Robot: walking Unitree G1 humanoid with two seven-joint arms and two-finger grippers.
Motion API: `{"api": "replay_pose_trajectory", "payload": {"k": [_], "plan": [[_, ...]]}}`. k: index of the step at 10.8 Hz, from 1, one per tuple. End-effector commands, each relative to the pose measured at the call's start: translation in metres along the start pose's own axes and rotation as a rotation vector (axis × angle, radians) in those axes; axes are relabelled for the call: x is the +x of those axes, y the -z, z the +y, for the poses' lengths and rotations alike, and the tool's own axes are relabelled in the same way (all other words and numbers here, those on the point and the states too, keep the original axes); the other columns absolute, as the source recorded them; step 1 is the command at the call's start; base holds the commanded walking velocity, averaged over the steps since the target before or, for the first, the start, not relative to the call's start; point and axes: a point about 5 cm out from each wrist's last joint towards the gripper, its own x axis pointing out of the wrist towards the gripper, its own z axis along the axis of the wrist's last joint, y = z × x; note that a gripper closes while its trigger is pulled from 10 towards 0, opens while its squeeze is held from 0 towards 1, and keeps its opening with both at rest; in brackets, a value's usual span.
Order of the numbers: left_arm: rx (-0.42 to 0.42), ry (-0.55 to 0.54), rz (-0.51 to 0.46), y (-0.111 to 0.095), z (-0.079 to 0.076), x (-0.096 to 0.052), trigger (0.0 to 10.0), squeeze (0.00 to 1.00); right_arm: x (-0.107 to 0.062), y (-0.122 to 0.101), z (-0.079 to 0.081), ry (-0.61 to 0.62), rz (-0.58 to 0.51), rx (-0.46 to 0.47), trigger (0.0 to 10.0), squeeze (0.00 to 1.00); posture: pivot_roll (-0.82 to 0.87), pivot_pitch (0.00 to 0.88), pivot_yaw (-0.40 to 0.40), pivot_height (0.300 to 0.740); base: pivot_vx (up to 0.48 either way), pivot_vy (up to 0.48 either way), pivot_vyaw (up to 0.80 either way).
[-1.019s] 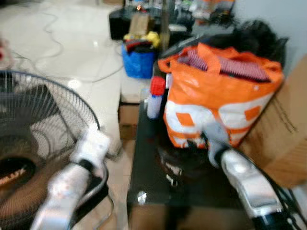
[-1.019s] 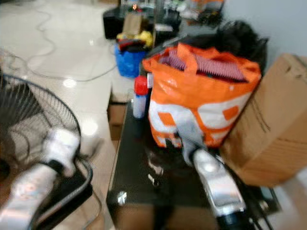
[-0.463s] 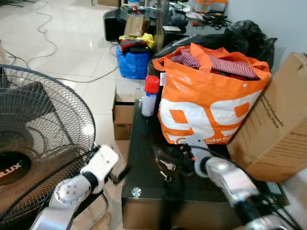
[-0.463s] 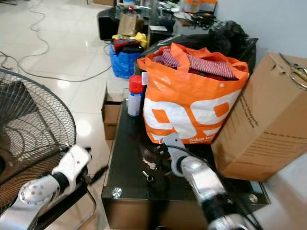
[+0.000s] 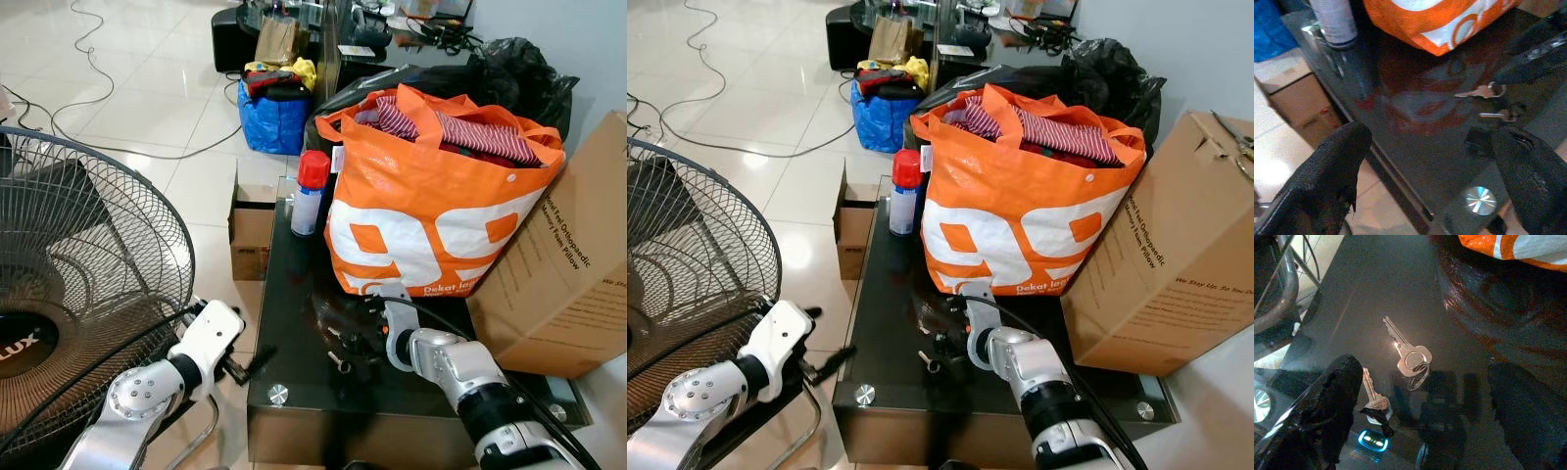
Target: Hang keys on a hook
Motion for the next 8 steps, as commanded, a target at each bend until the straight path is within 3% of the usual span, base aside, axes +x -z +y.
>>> {"api": "replay_pose_trajectory", "payload": {"k": [1,2,3,4,5,7,8], "plan": [[-0.004,0.045,0.001,0.0,-0.004,0.0,10.0,0.82,0.001,-0.001,-0.005,0.029,-0.001,0.003,10.0,0.0,-0.02,0.05,-0.134,0.74,0.0,0.0,0.0],[-0.009,0.062,0.002,0.0,-0.006,-0.002,10.0,0.82,0.005,0.001,-0.003,0.018,0.004,0.03,10.0,0.0,-0.02,0.059,-0.132,0.74,0.0,0.0,0.0],[-0.009,0.072,0.007,0.0,-0.006,-0.003,10.0,0.82,0.008,0.003,-0.001,0.004,0.012,0.049,8.5,0.0,-0.03,0.066,-0.129,0.74,0.0,0.0,0.0],[-0.007,0.08,0.01,-0.001,-0.007,-0.004,10.0,0.82,0.01,0.006,0.0,0.004,0.026,0.057,4.0,0.0,-0.02,0.07,-0.13,0.74,0.0,0.0,0.0],[-0.006,0.083,0.006,-0.003,-0.007,-0.005,10.0,0.82,0.012,0.008,0.002,0.003,0.032,0.081,3.3,0.0,-0.02,0.075,-0.132,0.74,0.0,0.0,0.0],[-0.005,0.088,0.001,-0.008,-0.009,-0.006,10.0,0.82,0.014,0.01,0.004,0.0,0.026,0.113,0.0,0.0,-0.01,0.081,-0.128,0.74,0.0,0.0,0.0],[-0.002,0.09,0.004,-0.009,-0.009,-0.008,10.0,0.82,0.016,0.01,0.006,-0.004,0.015,0.14,0.0,0.0,-0.01,0.083,-0.126,0.74,0.0,0.0,0.0]]}}
